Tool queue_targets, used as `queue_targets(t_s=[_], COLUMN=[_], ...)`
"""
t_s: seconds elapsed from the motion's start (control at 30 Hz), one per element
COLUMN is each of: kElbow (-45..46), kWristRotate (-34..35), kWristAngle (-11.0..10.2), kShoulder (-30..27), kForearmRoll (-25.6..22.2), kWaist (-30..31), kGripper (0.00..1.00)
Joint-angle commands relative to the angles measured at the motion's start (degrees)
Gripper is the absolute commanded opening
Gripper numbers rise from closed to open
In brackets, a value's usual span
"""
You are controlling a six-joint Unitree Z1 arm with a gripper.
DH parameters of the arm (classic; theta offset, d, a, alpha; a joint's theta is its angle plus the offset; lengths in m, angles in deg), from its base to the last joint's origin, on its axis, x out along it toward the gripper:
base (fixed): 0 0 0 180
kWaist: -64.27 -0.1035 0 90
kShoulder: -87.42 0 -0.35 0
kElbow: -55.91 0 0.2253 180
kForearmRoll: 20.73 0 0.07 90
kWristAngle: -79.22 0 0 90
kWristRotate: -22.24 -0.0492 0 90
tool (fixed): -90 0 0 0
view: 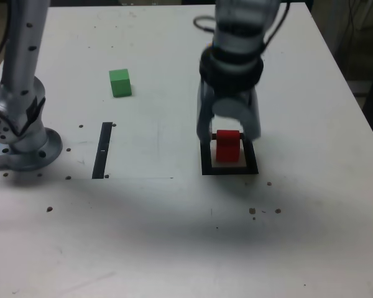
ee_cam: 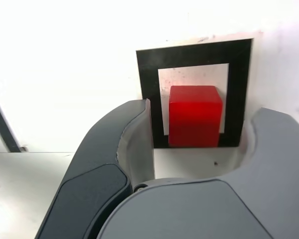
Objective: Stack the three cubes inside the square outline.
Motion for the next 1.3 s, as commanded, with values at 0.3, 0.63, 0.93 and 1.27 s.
queue_targets(t_s=[0.3,0.63,0.93,1.27], kElbow=[-9.8,-17.8,-21.3,-24.6], kWristRotate=[-18.9,-27.6,-28.7,-28.8], kWristAngle=[-2.3,-5.1,-5.5,-5.6], kShoulder=[-0.7,3.5,9.6,15.5], kForearmRoll=[-6.9,-8.7,-10.8,-11.4], kWaist=[-16.5,-30.3,-37.5,-39.0], kGripper=[1.0,0.99,0.99,0.98])
